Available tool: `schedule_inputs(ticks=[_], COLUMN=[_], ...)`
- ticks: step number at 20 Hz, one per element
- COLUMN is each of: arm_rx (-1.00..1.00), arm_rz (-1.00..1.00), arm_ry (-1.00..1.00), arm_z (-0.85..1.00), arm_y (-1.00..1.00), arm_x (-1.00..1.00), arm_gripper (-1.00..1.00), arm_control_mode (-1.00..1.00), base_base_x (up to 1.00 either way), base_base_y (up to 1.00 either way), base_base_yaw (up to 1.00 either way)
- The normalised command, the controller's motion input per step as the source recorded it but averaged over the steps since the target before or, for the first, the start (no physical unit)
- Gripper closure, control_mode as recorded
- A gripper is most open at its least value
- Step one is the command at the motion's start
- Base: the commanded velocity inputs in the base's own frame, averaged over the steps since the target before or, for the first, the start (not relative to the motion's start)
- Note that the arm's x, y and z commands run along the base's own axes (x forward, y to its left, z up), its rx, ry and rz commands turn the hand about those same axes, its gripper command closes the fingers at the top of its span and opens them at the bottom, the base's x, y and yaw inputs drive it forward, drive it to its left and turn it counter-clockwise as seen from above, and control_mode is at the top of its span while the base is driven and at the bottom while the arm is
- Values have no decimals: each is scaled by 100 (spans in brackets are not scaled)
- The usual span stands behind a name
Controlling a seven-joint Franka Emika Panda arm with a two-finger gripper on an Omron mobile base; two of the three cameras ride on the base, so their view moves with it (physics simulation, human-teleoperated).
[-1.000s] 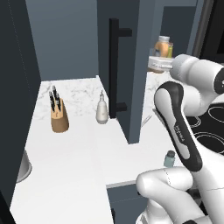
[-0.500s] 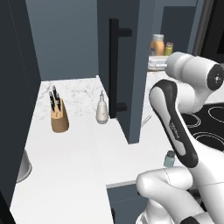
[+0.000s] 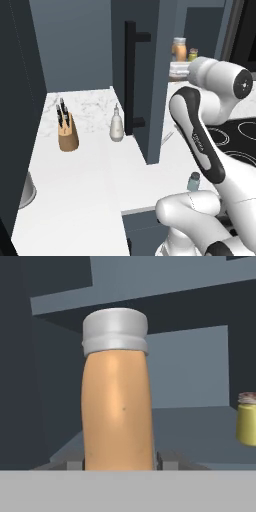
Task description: Put the shaker and condiment bottle from the counter next to their counterparts in the cabinet.
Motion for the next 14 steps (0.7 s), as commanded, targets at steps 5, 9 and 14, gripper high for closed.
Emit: schedule_inputs(ticks=[5,9,14], arm_rx=[0,0,0], arm_rz=[0,0,0], arm_ry=[0,0,0], arm_z=[-1,-9,-19], arm_y=[-4,0,0], arm_x=[2,2,11], arm_gripper=[100,100,100], arm_control_mode=[-100,-100,-100], base_base_x=[0,0,0], base_base_y=[0,0,0], base_base_yaw=[0,0,0])
